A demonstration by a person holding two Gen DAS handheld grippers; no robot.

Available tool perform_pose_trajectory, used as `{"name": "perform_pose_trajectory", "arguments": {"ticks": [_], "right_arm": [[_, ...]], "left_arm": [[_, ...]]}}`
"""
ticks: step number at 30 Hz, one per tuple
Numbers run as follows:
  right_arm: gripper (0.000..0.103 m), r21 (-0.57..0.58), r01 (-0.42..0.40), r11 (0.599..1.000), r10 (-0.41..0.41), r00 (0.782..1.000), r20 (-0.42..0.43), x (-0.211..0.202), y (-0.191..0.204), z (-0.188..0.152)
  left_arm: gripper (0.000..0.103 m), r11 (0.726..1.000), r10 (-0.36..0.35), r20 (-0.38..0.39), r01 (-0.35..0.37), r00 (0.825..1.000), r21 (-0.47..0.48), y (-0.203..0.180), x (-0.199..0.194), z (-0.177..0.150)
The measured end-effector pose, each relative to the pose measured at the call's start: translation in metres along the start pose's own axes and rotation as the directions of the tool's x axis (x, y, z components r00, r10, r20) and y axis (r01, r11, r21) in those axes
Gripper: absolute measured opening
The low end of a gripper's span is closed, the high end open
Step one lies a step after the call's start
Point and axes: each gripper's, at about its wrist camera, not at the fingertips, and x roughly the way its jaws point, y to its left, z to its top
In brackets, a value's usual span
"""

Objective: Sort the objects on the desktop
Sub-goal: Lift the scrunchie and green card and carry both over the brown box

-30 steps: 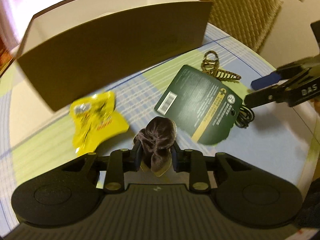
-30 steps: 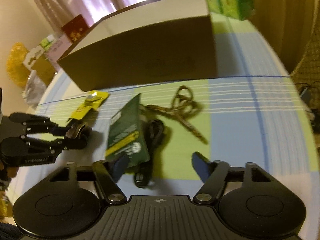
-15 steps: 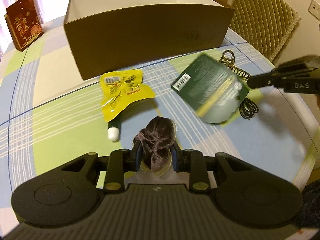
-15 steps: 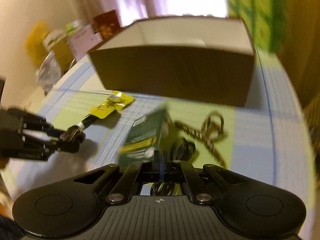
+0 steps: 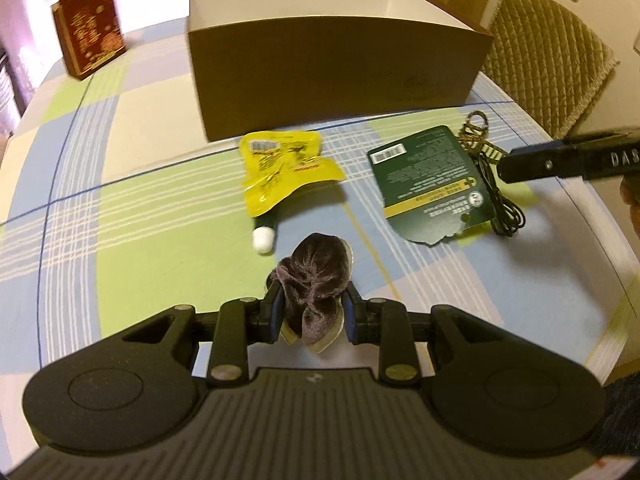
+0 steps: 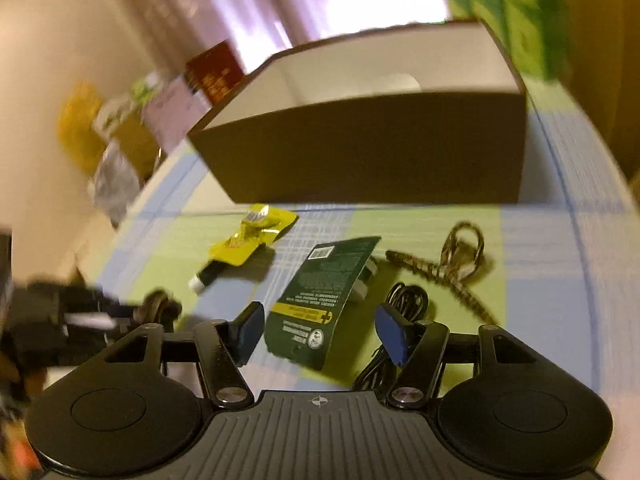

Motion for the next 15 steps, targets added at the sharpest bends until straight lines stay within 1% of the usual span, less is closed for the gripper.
{"name": "perform_pose_trajectory", "arguments": {"ticks": [2, 3, 5, 7, 9, 11, 12, 14, 15], "right_arm": [[0.058, 0.074, -0.03, 0.997, 0.031, 0.999, -0.012, 0.008, -0.009, 0.001], [0.053, 0.091, -0.042, 0.995, 0.044, 0.999, -0.016, 0.01, -0.012, 0.003], [0.049, 0.113, -0.058, 0.992, 0.062, 0.998, -0.033, 0.02, -0.014, 0.005], [0.041, 0.138, -0.087, 0.987, 0.095, 0.994, -0.054, 0.03, -0.017, 0.008], [0.037, 0.173, -0.102, 0.98, 0.118, 0.989, -0.086, 0.042, -0.019, 0.01], [0.025, 0.209, -0.113, 0.971, 0.138, 0.984, -0.109, 0.051, -0.023, 0.009], [0.012, 0.228, -0.125, 0.966, 0.154, 0.982, -0.113, 0.055, -0.025, 0.009], [0.008, 0.287, -0.151, 0.946, 0.184, 0.979, -0.092, 0.058, -0.03, 0.008], [0.005, 0.317, -0.168, 0.933, 0.202, 0.977, -0.076, 0.057, -0.032, 0.007]], "left_arm": [[0.025, 1.0, 0.009, -0.002, -0.009, 1.0, -0.018, 0.005, -0.002, -0.003], [0.025, 1.0, 0.014, -0.002, -0.014, 1.0, -0.025, 0.008, -0.003, -0.005], [0.025, 0.999, 0.023, -0.003, -0.023, 1.0, -0.04, 0.013, -0.005, -0.007], [0.025, 0.998, 0.028, -0.003, -0.028, 1.0, -0.054, 0.018, -0.007, -0.008], [0.025, 0.997, 0.034, -0.001, -0.034, 0.999, -0.063, 0.023, -0.009, -0.009], [0.025, 0.997, 0.037, 0.002, -0.037, 0.999, -0.067, 0.026, -0.01, -0.008], [0.025, 0.997, 0.038, 0.003, -0.037, 0.999, -0.068, 0.027, -0.01, -0.008], [0.025, 0.997, 0.038, 0.005, -0.037, 0.999, -0.07, 0.029, -0.011, -0.008], [0.025, 0.997, 0.038, 0.006, -0.038, 0.999, -0.071, 0.029, -0.011, -0.008]]}}
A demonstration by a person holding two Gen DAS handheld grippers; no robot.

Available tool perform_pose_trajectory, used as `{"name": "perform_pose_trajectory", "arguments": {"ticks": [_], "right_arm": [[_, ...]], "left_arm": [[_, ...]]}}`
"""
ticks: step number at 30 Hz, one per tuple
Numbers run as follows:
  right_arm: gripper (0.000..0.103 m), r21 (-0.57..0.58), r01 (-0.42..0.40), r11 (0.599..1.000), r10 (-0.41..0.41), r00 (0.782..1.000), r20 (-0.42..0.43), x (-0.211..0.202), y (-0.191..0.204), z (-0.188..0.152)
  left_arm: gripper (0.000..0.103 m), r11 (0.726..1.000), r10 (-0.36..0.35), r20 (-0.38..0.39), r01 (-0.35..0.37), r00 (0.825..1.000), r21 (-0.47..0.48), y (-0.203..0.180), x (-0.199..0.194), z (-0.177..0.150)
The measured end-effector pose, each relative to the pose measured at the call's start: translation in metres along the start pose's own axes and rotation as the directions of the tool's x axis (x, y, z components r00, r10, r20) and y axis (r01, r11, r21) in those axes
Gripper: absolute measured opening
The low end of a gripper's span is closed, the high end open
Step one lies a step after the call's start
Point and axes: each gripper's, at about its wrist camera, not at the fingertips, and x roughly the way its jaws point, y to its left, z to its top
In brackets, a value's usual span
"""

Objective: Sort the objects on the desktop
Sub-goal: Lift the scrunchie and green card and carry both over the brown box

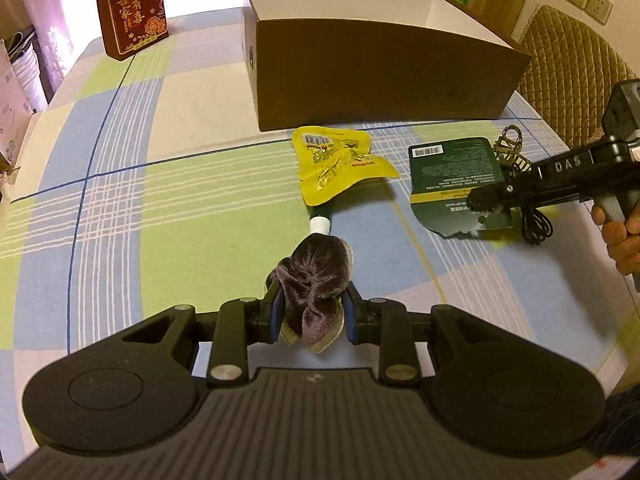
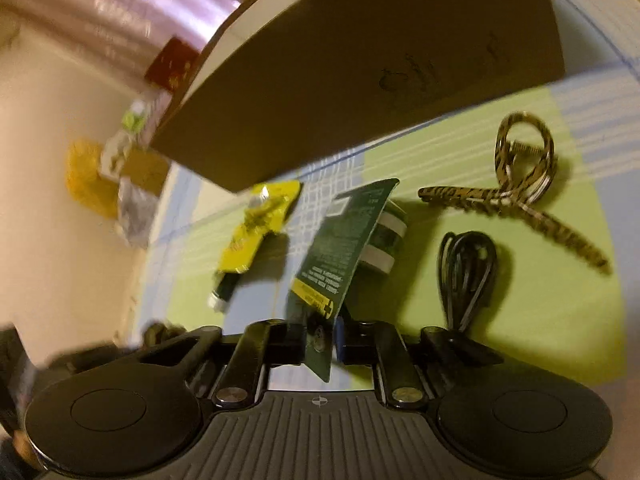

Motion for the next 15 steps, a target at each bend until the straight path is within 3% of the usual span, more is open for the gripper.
{"name": "perform_pose_trajectory", "arguments": {"ticks": [2, 9, 15], "right_arm": [[0.0, 0.044, -0.043, 0.998, 0.042, 0.999, 0.024, -0.004, -0.003, 0.001], [0.0, 0.109, -0.092, 0.99, 0.083, 0.993, 0.087, -0.027, -0.005, 0.003], [0.0, 0.102, -0.129, 0.986, 0.112, 0.982, 0.152, -0.056, 0.002, 0.005]], "left_arm": [[0.025, 1.0, -0.001, 0.001, 0.001, 1.0, -0.003, 0.001, 0.0, 0.0], [0.025, 1.0, -0.009, 0.012, 0.009, 1.0, -0.002, -0.002, -0.001, 0.008], [0.025, 0.999, -0.03, 0.052, 0.028, 0.998, 0.027, -0.012, -0.007, 0.025]]}}
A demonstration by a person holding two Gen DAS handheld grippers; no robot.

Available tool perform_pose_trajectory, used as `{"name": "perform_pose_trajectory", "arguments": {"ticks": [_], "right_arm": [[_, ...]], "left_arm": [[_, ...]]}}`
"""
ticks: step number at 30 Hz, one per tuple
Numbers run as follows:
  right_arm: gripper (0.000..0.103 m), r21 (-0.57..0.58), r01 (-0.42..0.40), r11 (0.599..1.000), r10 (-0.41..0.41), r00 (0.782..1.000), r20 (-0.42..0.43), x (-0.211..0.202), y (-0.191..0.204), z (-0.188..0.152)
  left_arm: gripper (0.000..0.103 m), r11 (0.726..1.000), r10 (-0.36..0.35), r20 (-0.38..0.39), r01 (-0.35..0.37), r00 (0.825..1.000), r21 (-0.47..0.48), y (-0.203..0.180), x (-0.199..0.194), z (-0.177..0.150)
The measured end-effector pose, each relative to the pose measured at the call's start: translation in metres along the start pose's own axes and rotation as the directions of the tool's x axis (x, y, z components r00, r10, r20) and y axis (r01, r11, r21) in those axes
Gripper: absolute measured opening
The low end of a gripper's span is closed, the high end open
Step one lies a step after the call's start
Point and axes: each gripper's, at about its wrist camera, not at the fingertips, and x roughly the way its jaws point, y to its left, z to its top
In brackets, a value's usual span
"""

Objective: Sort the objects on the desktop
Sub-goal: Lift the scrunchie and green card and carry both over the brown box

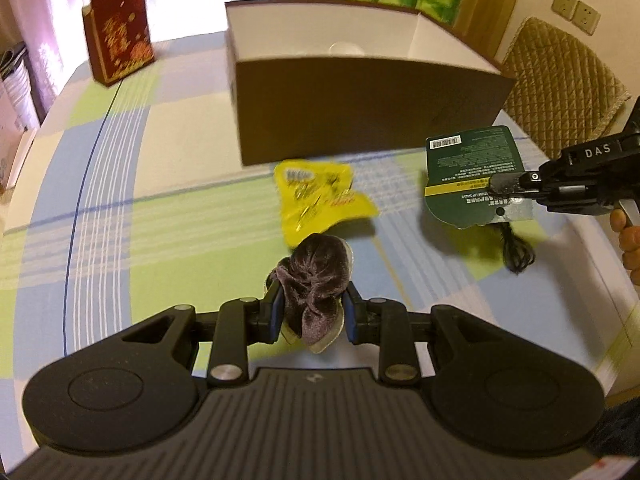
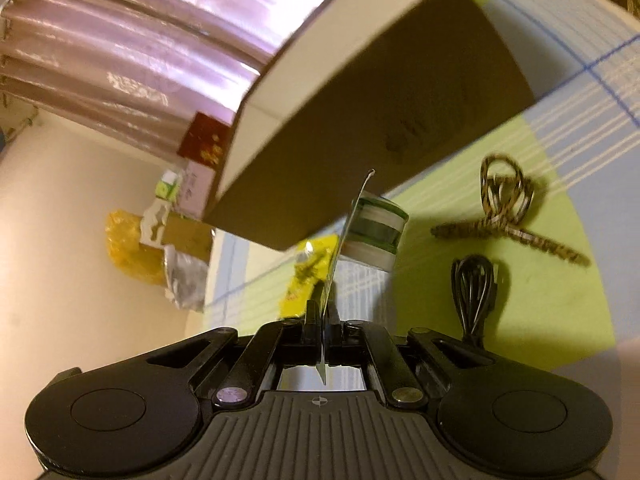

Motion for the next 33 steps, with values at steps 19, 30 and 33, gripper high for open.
{"name": "perform_pose_trajectory", "arguments": {"ticks": [19, 30, 33], "right_arm": [[0.0, -0.093, -0.047, 0.995, 0.059, 0.99, 0.129, -0.033, 0.043, 0.044], [0.0, -0.108, -0.063, 0.992, 0.078, 0.986, 0.146, -0.024, 0.056, 0.097], [0.0, -0.113, -0.051, 0.992, 0.068, 0.987, 0.148, -0.018, 0.058, 0.11]], "left_arm": [[0.025, 0.992, -0.015, 0.154, -0.004, 0.988, 0.123, -0.015, -0.012, 0.087], [0.025, 0.989, -0.025, 0.197, -0.005, 0.98, 0.15, -0.012, 0.004, 0.147], [0.025, 0.988, -0.033, 0.2, 0.001, 0.979, 0.157, -0.011, 0.01, 0.162]]}}
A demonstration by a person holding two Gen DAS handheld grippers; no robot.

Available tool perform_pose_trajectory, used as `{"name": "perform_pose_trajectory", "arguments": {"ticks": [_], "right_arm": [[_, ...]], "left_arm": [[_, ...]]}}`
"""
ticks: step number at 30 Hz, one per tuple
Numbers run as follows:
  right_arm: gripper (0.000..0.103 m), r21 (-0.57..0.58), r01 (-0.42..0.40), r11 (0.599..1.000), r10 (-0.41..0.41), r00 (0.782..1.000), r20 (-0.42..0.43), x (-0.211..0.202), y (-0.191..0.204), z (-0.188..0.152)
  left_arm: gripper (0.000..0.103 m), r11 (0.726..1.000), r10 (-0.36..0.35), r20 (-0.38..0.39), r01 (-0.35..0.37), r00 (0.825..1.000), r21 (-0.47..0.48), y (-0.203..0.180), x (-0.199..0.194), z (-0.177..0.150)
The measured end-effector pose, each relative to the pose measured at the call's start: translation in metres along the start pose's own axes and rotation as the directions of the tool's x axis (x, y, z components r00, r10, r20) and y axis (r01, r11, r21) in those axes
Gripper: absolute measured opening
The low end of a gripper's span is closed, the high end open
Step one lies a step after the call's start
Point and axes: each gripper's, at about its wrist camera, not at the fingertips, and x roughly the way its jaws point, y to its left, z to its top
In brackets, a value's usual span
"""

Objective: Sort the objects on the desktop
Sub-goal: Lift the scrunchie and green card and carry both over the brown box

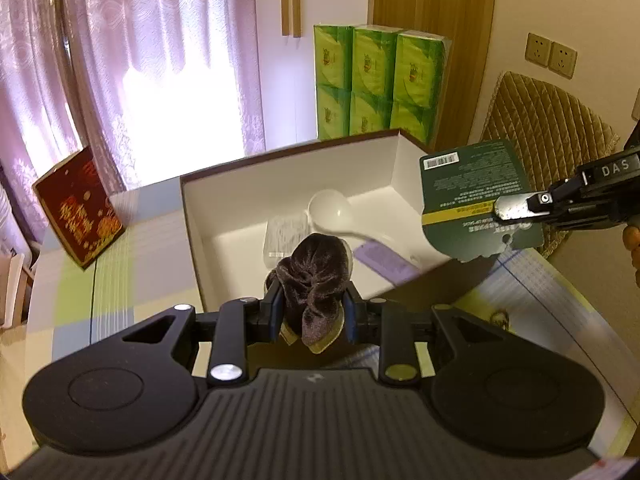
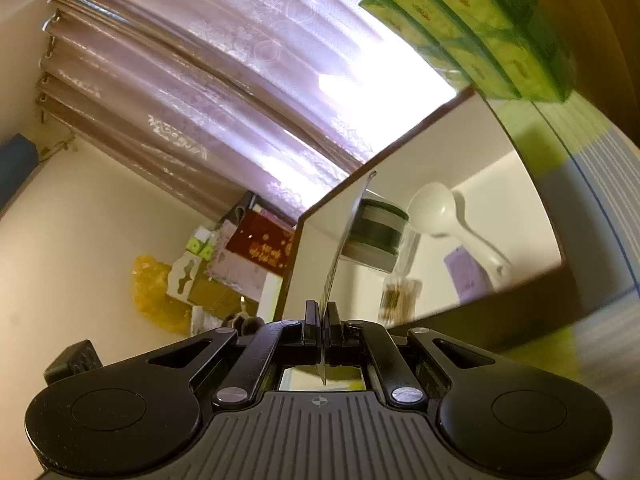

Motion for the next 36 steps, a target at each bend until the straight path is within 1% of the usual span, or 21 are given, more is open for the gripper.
{"name": "perform_pose_trajectory", "arguments": {"ticks": [8, 13, 18, 22, 31, 36], "right_arm": [[0.0, -0.025, 0.057, 0.998, -0.058, 0.998, -0.035, 0.03, -0.007, 0.023], [0.0, -0.05, 0.116, 0.992, -0.12, 0.989, -0.086, 0.054, -0.017, 0.032], [0.0, -0.086, 0.156, 0.984, -0.167, 0.975, -0.147, 0.077, -0.024, 0.034], [0.0, -0.115, 0.163, 0.98, -0.182, 0.966, -0.182, 0.089, -0.028, 0.034], [0.0, -0.131, 0.177, 0.975, -0.205, 0.948, -0.243, 0.104, -0.035, 0.035], [0.0, -0.149, 0.189, 0.971, -0.224, 0.935, -0.274, 0.111, -0.036, 0.035]], "left_arm": [[0.025, 1.0, -0.012, -0.035, 0.012, 0.999, -0.006, 0.014, 0.039, 0.026], [0.025, 0.999, -0.023, -0.085, 0.021, 0.996, -0.026, 0.024, 0.069, 0.034], [0.025, 1.0, -0.008, -0.157, 0.004, 0.987, -0.027, 0.03, 0.098, 0.035], [0.025, 1.0, -0.011, -0.196, 0.006, 0.981, -0.026, 0.032, 0.114, 0.034], [0.025, 1.0, -0.007, -0.26, 0.002, 0.966, -0.019, 0.03, 0.14, 0.031], [0.025, 1.0, 0.005, -0.302, -0.01, 0.953, -0.017, 0.031, 0.152, 0.029]]}}
